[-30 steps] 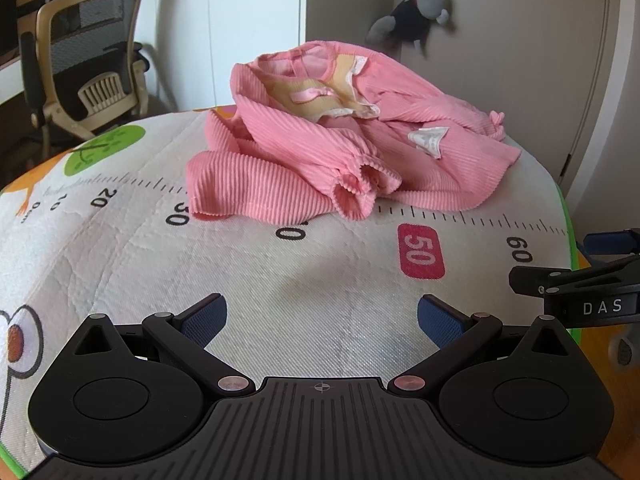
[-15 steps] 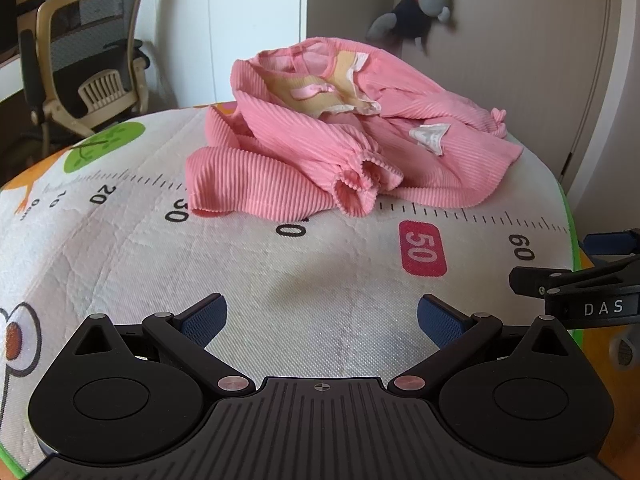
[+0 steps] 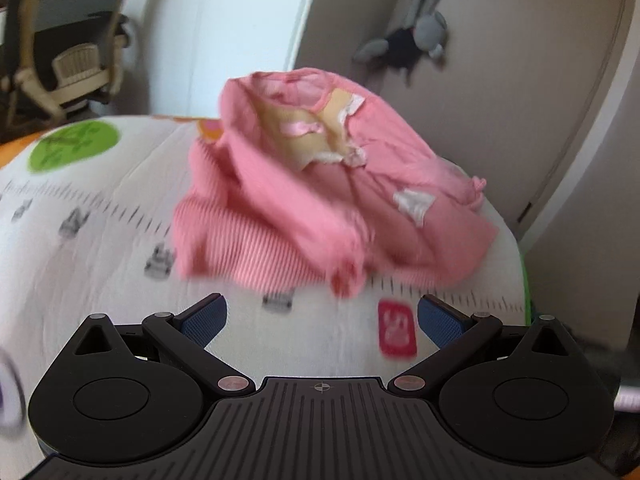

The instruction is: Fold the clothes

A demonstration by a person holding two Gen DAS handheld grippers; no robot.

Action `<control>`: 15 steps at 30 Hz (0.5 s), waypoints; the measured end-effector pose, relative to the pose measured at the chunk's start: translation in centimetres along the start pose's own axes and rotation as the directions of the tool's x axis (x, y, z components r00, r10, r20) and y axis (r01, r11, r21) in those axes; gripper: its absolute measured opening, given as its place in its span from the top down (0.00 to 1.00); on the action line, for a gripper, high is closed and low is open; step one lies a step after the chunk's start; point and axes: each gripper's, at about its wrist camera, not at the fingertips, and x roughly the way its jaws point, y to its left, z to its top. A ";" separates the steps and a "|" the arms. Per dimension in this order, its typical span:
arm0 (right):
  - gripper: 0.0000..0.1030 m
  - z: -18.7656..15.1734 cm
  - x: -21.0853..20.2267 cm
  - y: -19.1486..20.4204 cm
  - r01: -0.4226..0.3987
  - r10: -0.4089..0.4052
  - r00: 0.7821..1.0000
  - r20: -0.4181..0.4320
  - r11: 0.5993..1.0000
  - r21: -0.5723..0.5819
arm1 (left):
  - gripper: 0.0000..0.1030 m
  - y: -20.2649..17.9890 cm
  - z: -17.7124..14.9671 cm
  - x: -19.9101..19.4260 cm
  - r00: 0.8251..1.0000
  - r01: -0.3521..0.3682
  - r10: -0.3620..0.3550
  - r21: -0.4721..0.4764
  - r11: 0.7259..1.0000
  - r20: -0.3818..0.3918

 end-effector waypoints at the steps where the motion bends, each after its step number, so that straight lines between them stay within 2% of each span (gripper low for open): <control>1: 0.00 0.4 0.2 0.2 -0.004 0.003 1.000 -0.027 0.999 -0.036 | 0.00 0.0 1.4 0.9 1.000 -0.009 0.010 0.022 1.000 -0.009; 2: 0.00 0.8 0.4 0.3 -0.014 0.010 0.998 -0.057 0.997 -0.076 | 0.00 0.0 2.7 1.8 1.000 -0.022 0.022 0.046 0.999 -0.016; 4: 0.00 2.4 0.4 0.2 -0.025 0.020 0.999 -0.037 0.990 -0.140 | 0.00 0.0 5.3 4.0 0.997 -0.080 0.080 0.093 0.992 0.003; 6: 0.00 4.8 0.5 0.0 0.036 -0.023 0.998 0.061 0.974 -0.224 | 0.00 0.9 7.2 6.5 0.991 -0.137 0.136 0.112 0.984 0.014; 9: 0.02 9.5 2.2 -0.7 0.142 -0.087 0.980 0.180 0.937 -0.320 | 0.00 3.3 8.6 10.8 0.982 -0.175 0.181 0.097 0.980 -0.054; 10: 0.11 11.3 3.5 -1.2 0.167 -0.104 0.975 0.196 0.927 -0.337 | 0.00 4.0 8.7 12.0 0.980 -0.170 0.178 0.097 0.981 -0.083; 12: 0.25 15.0 7.1 -2.5 0.181 -0.124 0.975 0.186 0.927 -0.328 | 0.00 5.1 8.6 13.4 0.980 -0.163 0.171 0.084 0.983 -0.103; 15: 0.30 19.1 13.1 -4.7 0.172 -0.132 0.977 0.168 0.953 -0.250 | 0.00 6.7 8.3 14.2 0.985 -0.128 0.129 0.016 0.992 -0.112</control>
